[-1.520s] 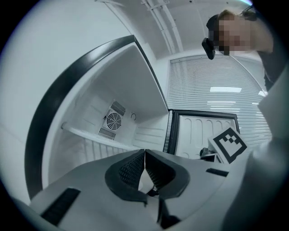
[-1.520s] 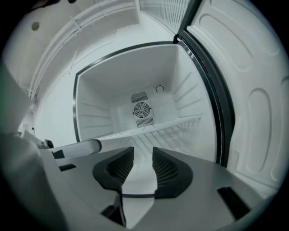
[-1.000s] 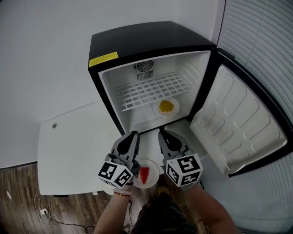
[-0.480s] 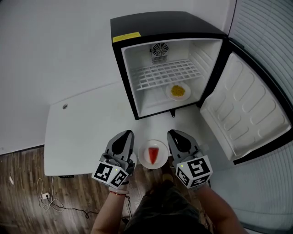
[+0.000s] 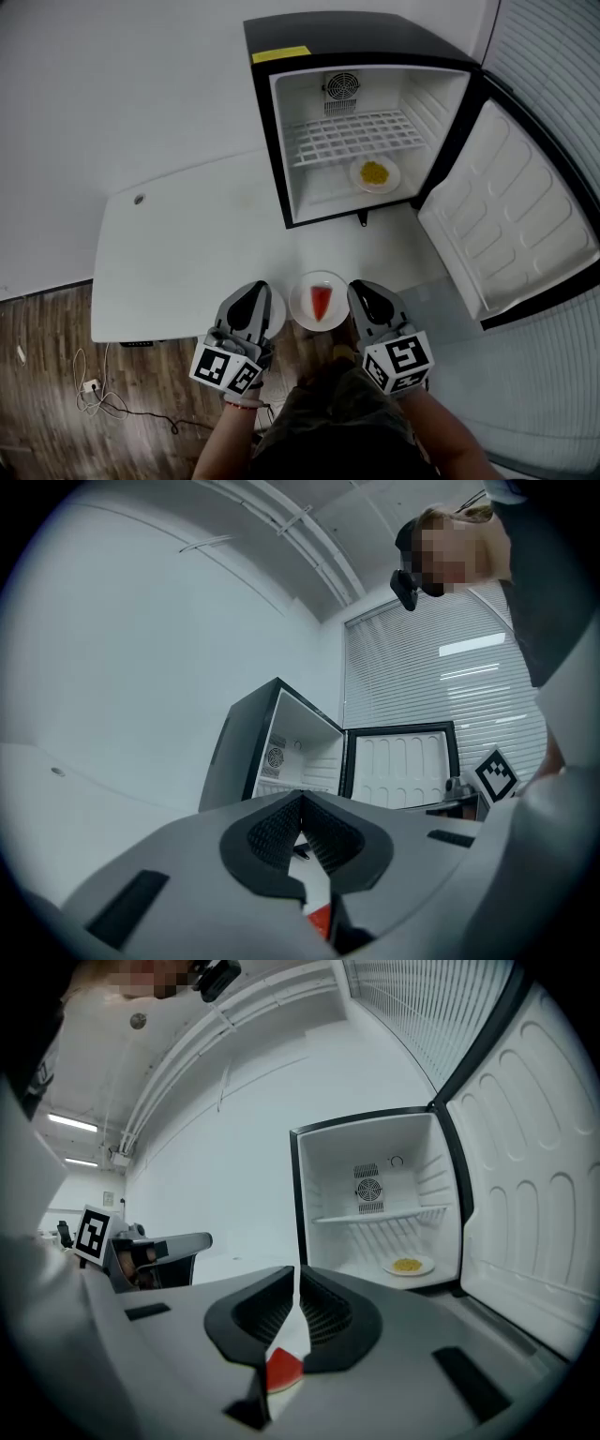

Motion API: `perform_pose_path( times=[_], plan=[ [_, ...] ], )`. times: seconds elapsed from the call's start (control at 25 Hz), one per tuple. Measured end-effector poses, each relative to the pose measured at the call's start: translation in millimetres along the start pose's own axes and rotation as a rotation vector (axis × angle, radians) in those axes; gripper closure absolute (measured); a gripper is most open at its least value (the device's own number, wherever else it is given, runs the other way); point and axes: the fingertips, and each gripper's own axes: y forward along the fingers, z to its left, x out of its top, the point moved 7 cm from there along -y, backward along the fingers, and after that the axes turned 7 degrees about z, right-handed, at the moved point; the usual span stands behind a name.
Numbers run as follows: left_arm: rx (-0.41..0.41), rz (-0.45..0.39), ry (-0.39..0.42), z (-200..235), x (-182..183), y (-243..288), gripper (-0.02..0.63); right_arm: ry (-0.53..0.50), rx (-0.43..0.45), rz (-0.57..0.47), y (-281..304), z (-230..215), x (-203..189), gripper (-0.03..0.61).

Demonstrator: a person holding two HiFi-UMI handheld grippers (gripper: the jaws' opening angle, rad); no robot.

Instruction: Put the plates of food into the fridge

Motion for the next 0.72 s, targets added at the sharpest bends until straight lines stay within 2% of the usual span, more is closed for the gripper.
perform_pose_path(
  times=[0.12, 0.32, 0.52, 0.6, 0.72],
  plan=[
    [0.013, 0.009, -0.014, -3, -11, -9, 0.607, 0.047, -0.021, 0.034, -3, 2, -23, 0.552],
    [0.0, 0.034, -0.046, -9, -41, -22, 0.607, 0.274, -0.057, 0.128, -5, 0, -75, 0.551],
    [0.005, 0.087, -0.077, -13, -76, -30, 0.607, 0.422, -0.085, 0.225, -2, -1, -115, 0.549],
    [-0.003, 0.106, -0.094, -14, -88, -30, 0.607, 0.513, -0.1, 0.255, 1, -3, -130, 0.518],
    [-0.025, 0.128, -0.11, -17, -102, -28, 0.607, 0.711, -0.095, 0.282, 9, -4, -151, 0.488]
  ],
)
